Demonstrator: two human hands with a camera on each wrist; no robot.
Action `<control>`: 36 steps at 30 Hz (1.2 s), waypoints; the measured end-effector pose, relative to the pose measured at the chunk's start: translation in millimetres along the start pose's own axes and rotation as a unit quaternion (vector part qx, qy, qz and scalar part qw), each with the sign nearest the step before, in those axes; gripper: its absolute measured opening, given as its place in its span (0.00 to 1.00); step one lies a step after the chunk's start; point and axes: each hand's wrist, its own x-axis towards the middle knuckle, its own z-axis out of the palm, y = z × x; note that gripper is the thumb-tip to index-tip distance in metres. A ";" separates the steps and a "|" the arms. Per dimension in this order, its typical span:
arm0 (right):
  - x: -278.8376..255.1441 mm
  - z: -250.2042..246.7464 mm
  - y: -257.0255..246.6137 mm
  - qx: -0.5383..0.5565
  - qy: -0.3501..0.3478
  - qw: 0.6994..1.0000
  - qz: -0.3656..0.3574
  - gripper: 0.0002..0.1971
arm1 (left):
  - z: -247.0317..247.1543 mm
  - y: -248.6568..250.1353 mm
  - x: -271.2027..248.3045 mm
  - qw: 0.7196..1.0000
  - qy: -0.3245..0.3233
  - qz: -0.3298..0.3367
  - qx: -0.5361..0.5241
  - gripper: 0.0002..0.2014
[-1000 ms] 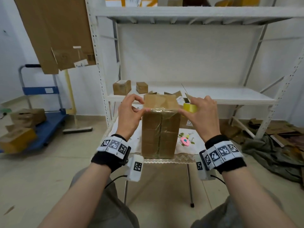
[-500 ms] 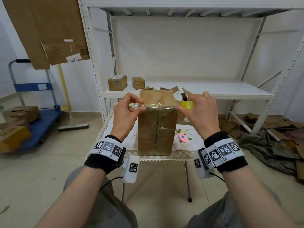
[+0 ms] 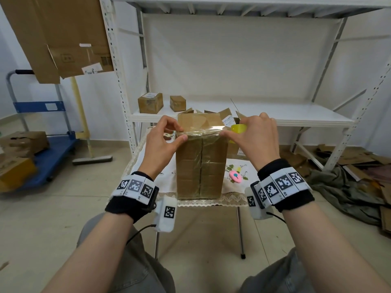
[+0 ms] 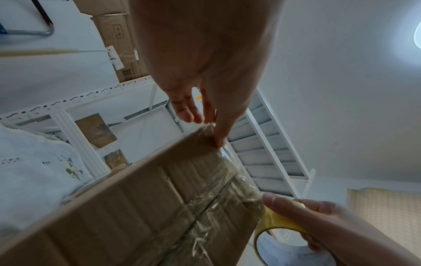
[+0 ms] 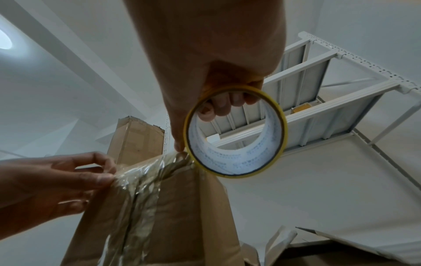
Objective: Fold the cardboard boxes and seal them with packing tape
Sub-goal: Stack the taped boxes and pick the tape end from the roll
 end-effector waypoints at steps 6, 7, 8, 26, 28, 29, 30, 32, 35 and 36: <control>7.1 0.3 -6.3 -0.028 -0.019 0.999 0.008 0.36 | 17.9 -3.7 -6.9 0.999 0.022 -0.010 -0.036 0.18; 7.5 0.9 -6.9 -0.032 -0.022 0.999 0.008 0.36 | 22.8 -2.4 -8.5 0.998 0.040 -0.012 -0.046 0.19; 7.8 1.5 -7.4 -0.034 -0.023 0.999 0.008 0.37 | 28.1 -0.2 -9.7 0.997 0.062 -0.013 -0.051 0.21; 12.9 8.7 17.5 -0.001 -0.028 0.999 0.015 0.36 | 41.3 3.9 -2.8 0.992 0.078 -0.033 -0.092 0.17; 15.0 9.3 18.3 0.015 -0.037 0.999 0.018 0.36 | 31.2 -1.4 -2.3 0.992 0.051 -0.030 -0.112 0.12; 15.8 9.2 18.2 0.024 -0.039 0.999 0.019 0.36 | 26.6 -4.0 -1.8 0.993 0.035 -0.027 -0.113 0.10; 16.8 8.8 18.5 0.033 -0.040 0.998 0.018 0.36 | 23.1 -6.4 -0.9 0.993 0.016 -0.023 -0.113 0.09; 18.1 9.0 19.1 0.049 -0.042 0.998 0.018 0.36 | 17.6 -10.0 0.1 0.994 -0.018 -0.014 -0.107 0.09; 20.0 11.2 22.3 0.062 -0.045 0.997 0.019 0.36 | 11.3 -11.4 1.8 0.994 -0.050 0.018 -0.090 0.15; 20.3 12.1 23.3 0.066 -0.047 0.997 0.021 0.37 | 9.2 -11.6 2.9 0.994 -0.059 0.031 -0.085 0.21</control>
